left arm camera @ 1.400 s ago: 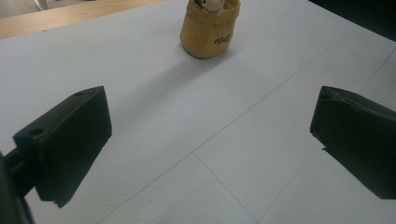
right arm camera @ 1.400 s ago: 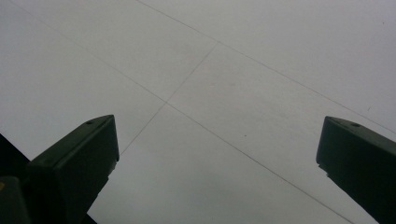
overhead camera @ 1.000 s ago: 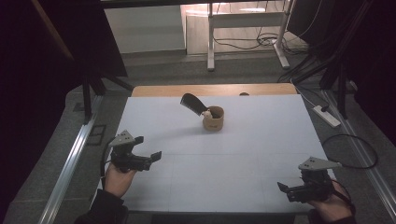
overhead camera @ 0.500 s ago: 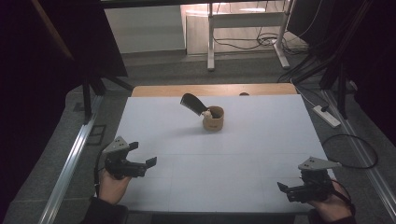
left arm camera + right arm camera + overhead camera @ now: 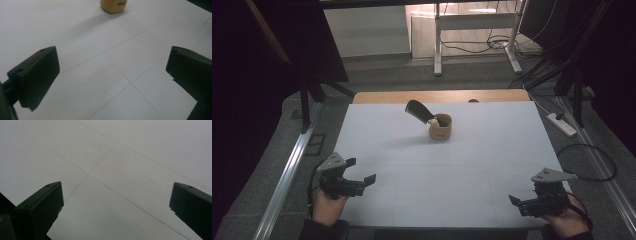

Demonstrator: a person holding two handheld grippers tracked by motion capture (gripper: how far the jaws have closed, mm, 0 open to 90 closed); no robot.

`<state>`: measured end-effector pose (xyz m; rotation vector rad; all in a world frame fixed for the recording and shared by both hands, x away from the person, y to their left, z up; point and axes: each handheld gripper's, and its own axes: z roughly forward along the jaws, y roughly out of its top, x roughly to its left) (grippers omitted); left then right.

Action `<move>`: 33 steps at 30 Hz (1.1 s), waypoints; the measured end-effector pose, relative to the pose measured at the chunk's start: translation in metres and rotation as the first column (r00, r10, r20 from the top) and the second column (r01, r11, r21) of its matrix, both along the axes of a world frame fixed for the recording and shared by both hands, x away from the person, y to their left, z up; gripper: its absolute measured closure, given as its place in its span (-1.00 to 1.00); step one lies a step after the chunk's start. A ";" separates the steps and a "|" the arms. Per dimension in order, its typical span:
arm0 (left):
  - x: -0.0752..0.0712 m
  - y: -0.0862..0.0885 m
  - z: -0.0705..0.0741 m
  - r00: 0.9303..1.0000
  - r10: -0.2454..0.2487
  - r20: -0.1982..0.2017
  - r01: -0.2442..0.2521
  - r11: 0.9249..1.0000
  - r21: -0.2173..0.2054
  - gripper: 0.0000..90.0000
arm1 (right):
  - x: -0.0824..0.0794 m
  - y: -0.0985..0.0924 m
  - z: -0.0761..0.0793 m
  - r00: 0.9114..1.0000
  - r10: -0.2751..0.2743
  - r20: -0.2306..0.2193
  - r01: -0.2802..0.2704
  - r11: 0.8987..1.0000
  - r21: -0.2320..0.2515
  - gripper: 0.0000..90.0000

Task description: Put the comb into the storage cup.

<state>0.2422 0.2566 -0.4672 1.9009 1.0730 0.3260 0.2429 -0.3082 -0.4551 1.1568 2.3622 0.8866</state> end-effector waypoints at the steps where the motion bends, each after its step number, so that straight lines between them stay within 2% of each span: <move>1: -0.001 0.000 0.000 1.000 0.002 -0.003 -0.002 1.000 -0.001 -1.00 | 0.000 0.000 0.000 1.000 0.000 0.000 0.000 1.000 0.000 -1.00; 13: -0.016 0.006 -0.004 1.000 0.014 -0.028 -0.013 1.000 0.009 -1.00 | 0.000 0.000 0.000 1.000 -0.003 -0.004 0.003 1.000 0.003 -1.00; 31: -0.030 0.002 -0.010 0.998 0.019 -0.063 -0.014 0.996 0.085 -1.00 | 0.001 -0.002 0.000 0.999 -0.036 -0.003 0.036 0.999 0.007 -1.00; 33: -0.032 0.002 -0.009 0.998 0.026 -0.054 -0.021 0.995 0.094 -1.00 | 0.001 -0.002 0.000 0.999 -0.041 -0.006 0.041 0.999 0.006 -1.00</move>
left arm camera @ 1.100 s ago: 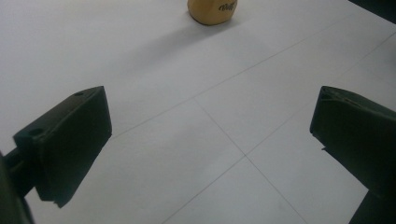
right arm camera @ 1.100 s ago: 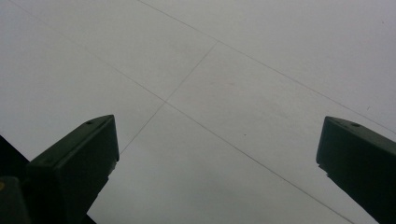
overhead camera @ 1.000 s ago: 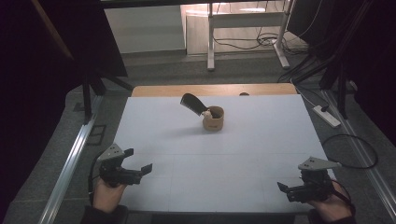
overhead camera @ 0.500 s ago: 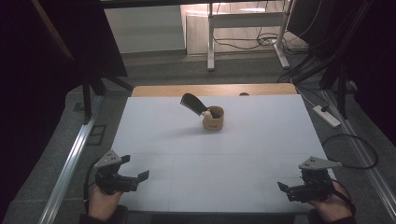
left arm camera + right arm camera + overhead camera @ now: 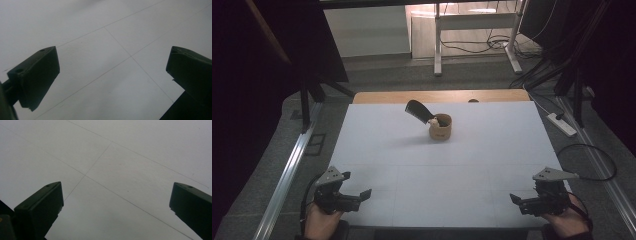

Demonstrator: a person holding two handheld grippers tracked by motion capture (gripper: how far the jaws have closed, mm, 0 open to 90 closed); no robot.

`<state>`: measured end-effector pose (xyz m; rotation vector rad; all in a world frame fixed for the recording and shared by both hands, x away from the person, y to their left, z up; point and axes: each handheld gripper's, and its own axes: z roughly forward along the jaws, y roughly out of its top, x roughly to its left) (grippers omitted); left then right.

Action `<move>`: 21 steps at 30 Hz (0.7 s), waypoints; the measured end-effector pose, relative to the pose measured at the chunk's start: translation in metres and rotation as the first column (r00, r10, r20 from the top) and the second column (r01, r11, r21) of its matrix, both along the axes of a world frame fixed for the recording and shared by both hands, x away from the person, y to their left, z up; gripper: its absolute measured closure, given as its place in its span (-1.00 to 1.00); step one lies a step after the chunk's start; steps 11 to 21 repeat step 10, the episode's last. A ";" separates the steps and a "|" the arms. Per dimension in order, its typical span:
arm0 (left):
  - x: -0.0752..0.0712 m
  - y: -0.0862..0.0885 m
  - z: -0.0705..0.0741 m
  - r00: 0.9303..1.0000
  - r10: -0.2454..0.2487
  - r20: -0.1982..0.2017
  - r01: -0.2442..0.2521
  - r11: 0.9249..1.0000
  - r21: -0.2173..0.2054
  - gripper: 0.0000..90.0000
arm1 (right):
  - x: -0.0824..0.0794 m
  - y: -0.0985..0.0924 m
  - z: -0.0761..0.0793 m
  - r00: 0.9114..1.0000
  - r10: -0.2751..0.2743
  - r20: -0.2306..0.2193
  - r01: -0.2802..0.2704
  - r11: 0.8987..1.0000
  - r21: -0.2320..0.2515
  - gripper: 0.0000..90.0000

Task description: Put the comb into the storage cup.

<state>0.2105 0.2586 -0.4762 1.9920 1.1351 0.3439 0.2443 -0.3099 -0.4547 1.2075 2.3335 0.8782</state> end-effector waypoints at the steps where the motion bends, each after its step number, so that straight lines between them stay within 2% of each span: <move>1: 0.000 0.000 0.000 1.000 0.000 0.000 0.000 1.000 0.004 -1.00 | 0.000 0.000 0.000 1.000 -0.002 -0.001 0.002 1.000 0.001 -1.00; 8: 0.000 -0.003 -0.001 1.000 0.010 -0.012 -0.009 0.999 0.037 -1.00 | 0.001 -0.001 0.000 1.000 -0.019 -0.005 0.019 1.000 -0.003 -1.00; 21: 0.000 -0.003 0.000 1.000 0.009 -0.014 -0.008 0.999 0.031 -1.00 | 0.001 -0.001 -0.001 1.000 -0.020 -0.005 0.020 1.000 -0.005 -1.00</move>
